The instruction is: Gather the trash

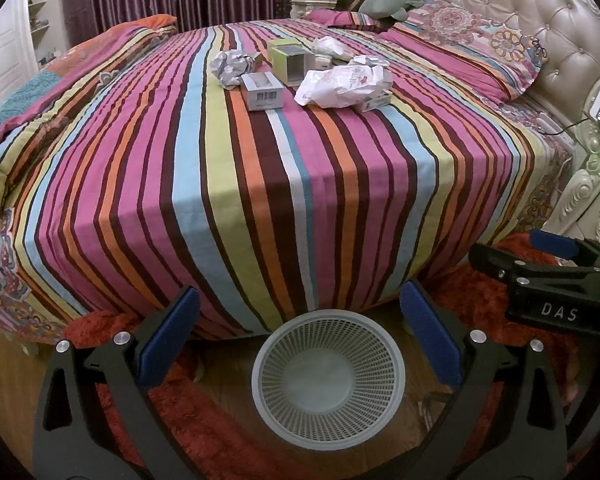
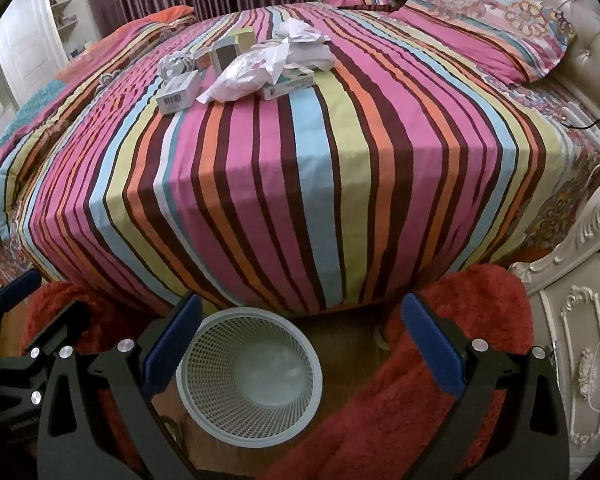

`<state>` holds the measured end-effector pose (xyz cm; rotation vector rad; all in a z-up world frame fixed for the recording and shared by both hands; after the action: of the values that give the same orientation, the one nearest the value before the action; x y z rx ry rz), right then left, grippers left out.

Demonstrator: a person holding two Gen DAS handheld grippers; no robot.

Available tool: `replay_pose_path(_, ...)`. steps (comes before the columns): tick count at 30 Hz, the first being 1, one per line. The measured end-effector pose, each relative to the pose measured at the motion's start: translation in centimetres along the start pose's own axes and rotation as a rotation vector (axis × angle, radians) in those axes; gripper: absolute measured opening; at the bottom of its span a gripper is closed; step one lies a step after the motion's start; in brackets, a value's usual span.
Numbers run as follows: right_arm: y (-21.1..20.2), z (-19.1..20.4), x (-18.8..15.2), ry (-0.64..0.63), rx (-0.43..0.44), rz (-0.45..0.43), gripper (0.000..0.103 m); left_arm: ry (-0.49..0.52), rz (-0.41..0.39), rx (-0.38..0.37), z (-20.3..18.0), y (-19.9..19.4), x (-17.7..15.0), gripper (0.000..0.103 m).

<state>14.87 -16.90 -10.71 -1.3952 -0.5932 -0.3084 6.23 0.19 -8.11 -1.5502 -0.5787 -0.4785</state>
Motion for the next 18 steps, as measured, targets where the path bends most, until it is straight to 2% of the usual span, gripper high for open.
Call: replay_pose_path(18,0.23,-0.03,-0.38,0.006,0.000,0.021,0.096,0.001,0.002,0.015,0.32,0.06,-0.13,0.097)
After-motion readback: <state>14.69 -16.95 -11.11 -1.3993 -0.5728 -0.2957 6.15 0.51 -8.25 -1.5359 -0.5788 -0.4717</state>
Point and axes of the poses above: each gripper's, at about its wrist camera, not at the fingertips, and y roughly the way its jaws point, z to its left, x to its top, the point moved 10 cm from there along y, roughly the way its jaws point, and after that the axes turned 3 degrees about -x, right-handed, at the moved point
